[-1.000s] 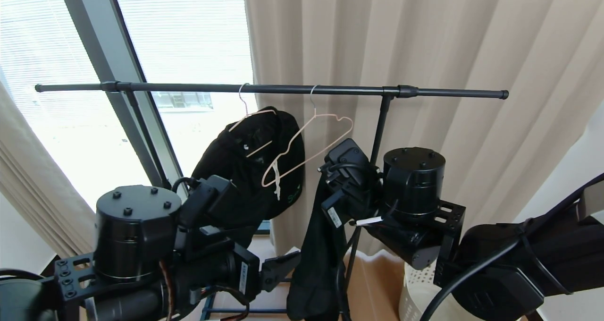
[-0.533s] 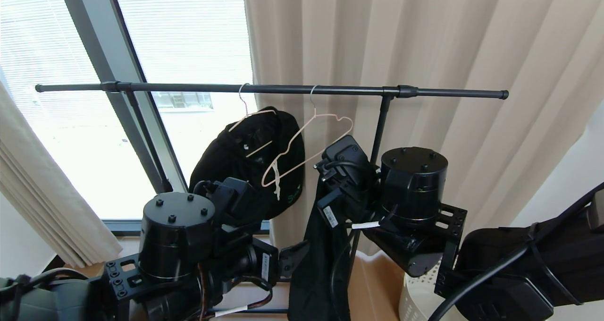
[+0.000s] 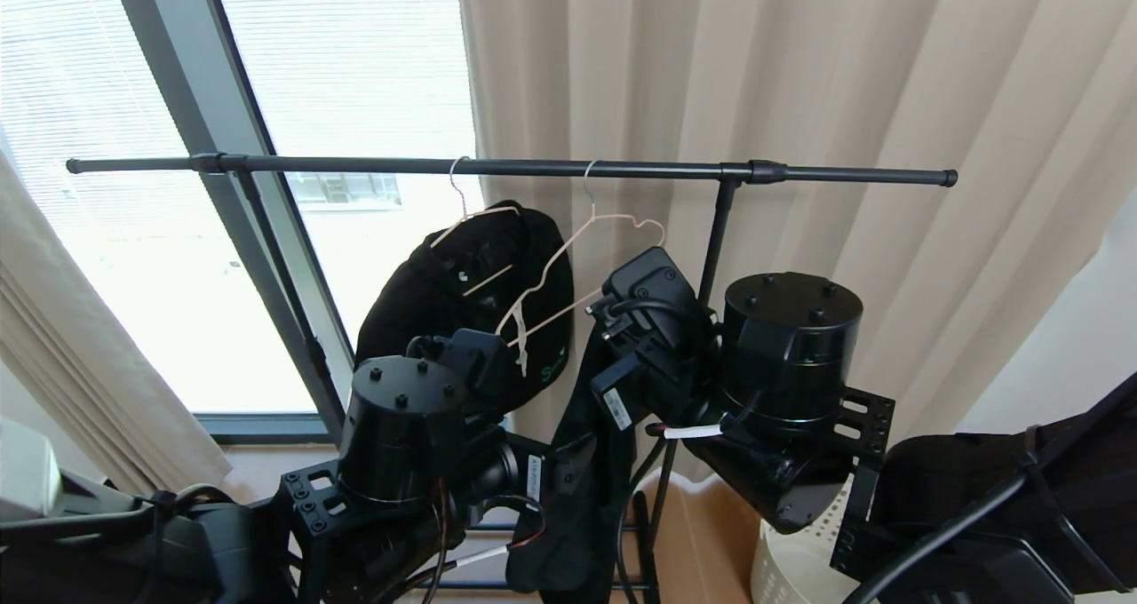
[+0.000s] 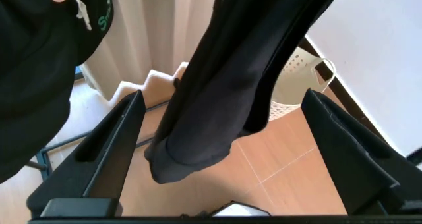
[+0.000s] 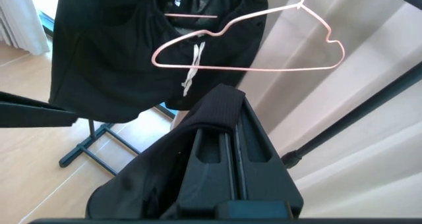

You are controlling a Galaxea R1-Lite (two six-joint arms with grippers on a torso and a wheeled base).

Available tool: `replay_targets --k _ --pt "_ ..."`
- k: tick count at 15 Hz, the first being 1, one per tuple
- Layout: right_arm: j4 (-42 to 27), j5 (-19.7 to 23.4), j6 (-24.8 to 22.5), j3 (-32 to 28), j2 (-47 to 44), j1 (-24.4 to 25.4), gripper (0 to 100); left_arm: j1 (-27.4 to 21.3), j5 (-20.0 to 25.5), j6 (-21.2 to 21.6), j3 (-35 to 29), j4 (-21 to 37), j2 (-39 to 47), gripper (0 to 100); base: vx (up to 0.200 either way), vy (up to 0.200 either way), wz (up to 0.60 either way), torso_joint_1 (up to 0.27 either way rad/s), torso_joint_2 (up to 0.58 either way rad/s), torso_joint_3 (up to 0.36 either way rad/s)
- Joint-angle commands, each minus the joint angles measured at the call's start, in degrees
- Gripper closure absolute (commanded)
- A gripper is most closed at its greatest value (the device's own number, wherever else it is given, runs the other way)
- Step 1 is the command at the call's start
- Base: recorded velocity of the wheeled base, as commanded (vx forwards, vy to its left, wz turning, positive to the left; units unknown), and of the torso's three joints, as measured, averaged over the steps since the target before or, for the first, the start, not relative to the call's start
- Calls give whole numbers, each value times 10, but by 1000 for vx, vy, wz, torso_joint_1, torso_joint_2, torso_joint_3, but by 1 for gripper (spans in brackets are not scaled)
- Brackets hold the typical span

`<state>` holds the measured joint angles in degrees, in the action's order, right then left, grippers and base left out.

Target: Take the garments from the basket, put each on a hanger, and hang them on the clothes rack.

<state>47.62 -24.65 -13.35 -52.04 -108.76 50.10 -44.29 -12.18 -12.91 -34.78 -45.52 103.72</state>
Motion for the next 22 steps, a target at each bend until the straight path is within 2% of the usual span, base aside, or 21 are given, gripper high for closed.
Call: replay_targets --k 1,7,13,15,17,22 --pt "6 -1 0 1 2 2 100 2 -15 -6 -13 -1 32 0 0 0 0 0 0 0" --pt "24 -4 -2 4 7 2 100 8 -51 -4 -43 -1 67 0 0 0 0 0 0 0" --pt "25 -12 -3 4 8 6 100 10 -54 -2 -43 -19 65 0 0 0 0 0 0 0" --pt "25 -34 -2 -5 1 16 100 -2 -50 10 -43 -41 67 0 0 0 0 0 0 0" --pt "25 -37 -2 -10 -4 18 100 -5 -49 26 -37 -76 79 0 0 0 0 0 0 0" --pt "25 -41 -1 -10 -5 22 100 -3 -60 28 -44 -89 96 0 0 0 0 0 0 0"
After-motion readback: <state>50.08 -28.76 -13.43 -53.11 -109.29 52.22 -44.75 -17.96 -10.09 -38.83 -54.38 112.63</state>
